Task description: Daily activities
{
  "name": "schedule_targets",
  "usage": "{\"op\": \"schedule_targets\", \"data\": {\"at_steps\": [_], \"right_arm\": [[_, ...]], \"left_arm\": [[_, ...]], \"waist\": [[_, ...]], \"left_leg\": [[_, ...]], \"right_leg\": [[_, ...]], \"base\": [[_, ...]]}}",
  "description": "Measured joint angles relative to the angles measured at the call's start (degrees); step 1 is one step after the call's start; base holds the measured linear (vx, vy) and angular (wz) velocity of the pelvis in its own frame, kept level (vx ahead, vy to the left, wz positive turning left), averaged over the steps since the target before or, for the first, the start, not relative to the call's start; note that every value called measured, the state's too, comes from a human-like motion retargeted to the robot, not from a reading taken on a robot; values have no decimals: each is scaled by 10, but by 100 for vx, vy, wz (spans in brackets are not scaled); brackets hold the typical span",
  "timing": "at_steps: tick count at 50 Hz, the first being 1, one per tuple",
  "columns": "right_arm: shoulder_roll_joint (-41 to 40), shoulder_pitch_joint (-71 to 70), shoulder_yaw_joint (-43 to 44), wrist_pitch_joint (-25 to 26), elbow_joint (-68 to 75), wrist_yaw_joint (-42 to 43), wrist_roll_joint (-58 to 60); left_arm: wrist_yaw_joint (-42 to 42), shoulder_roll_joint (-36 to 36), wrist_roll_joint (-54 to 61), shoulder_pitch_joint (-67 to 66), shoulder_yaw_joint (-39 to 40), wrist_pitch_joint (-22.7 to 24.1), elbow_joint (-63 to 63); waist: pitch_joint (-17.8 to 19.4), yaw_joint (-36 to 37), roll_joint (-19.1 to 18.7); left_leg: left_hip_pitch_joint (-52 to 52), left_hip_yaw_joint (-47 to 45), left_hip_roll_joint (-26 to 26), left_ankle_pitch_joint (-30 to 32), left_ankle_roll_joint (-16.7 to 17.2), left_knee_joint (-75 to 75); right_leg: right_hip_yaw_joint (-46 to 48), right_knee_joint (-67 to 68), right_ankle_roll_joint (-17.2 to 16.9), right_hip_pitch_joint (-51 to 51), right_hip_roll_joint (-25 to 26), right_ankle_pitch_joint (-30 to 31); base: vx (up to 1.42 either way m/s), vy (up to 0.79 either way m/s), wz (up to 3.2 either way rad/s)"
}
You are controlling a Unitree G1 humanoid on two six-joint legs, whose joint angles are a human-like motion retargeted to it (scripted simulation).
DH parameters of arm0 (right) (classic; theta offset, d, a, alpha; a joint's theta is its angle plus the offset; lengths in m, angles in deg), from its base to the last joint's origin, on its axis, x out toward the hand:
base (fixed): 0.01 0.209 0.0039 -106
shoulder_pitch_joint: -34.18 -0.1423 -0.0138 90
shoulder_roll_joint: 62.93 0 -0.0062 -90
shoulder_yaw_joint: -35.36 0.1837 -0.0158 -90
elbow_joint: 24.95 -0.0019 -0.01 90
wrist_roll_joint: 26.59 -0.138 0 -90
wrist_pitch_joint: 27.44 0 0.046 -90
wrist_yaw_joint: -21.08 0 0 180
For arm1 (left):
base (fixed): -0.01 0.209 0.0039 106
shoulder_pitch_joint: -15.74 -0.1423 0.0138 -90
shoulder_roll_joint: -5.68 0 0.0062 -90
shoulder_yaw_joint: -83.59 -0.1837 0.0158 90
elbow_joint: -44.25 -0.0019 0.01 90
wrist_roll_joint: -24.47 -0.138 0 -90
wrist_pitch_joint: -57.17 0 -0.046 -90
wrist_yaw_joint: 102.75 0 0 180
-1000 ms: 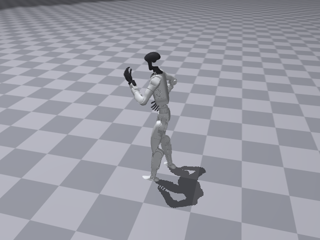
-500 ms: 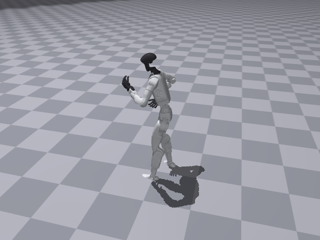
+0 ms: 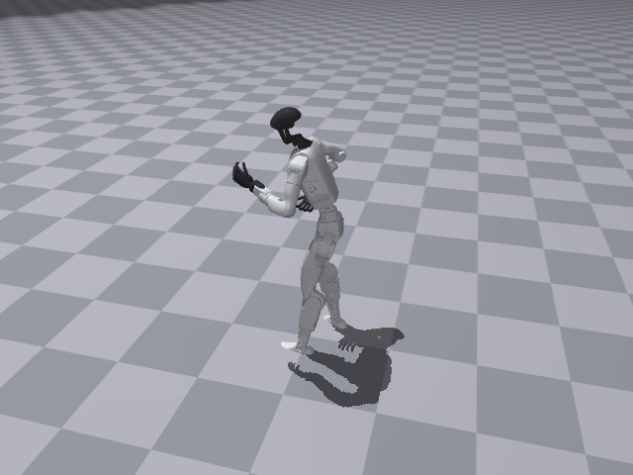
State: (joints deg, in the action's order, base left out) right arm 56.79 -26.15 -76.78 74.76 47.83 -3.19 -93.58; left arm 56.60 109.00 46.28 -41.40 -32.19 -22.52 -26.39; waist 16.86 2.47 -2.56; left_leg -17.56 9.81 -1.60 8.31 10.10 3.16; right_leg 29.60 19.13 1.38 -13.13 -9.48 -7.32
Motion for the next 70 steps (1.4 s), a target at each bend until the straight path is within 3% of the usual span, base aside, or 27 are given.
{"op": "schedule_targets", "data": {"at_steps": [8,20,35,42,53,62,70], "right_arm": [[24,-21,-32,9,6,13,56],[64,-62,-60,-7,10,10,194],[38,-142,-26,-62,-18,41,393],[22,-171,-45,-47,-15,-18,386],[59,-138,-42,-23,-20,-161,386],[70,-124,-17,-22,-43,-187,384],[38,-209,-18,-19,-71,-189,374]], "left_arm": [[-15,-29,28,-29,8,-10,-56],[-32,-11,-102,-7,16,-31,-62],[87,56,-262,-24,-53,-97,-116],[93,33,-317,-4,-61,-108,-151],[95,-1,-405,17,-11,-116,-162],[99,-5,-443,-2,17,-121,-157],[89,-15,-465,-7,9,-132,-191]], "waist": [[17,-9,11],[27,-24,29],[34,-50,23],[41,-52,34],[33,-57,53],[23,-60,55],[8,-63,38]], "left_leg": [[-9,-12,-8,4,-3,0],[-28,-38,-17,9,-6,0],[-63,-76,-21,7,-20,1],[-67,-82,-17,6,-19,1],[-63,-82,-1,7,-17,2],[-61,-83,5,9,-20,2],[-61,-77,3,15,-24,2]], "right_leg": [[-12,-2,2,-18,6,6],[-37,8,1,-57,9,15],[-74,18,-5,-120,10,24],[-81,34,-3,-134,3,15],[-89,65,1,-142,-17,-4],[-103,72,1,-145,-20,-8],[-106,63,4,-143,-16,-9]], "base": [[-4,0,-21],[-3,1,-23],[-1,2,-22],[0,0,0],[0,0,0],[0,0,0],[0,0,0]]}}
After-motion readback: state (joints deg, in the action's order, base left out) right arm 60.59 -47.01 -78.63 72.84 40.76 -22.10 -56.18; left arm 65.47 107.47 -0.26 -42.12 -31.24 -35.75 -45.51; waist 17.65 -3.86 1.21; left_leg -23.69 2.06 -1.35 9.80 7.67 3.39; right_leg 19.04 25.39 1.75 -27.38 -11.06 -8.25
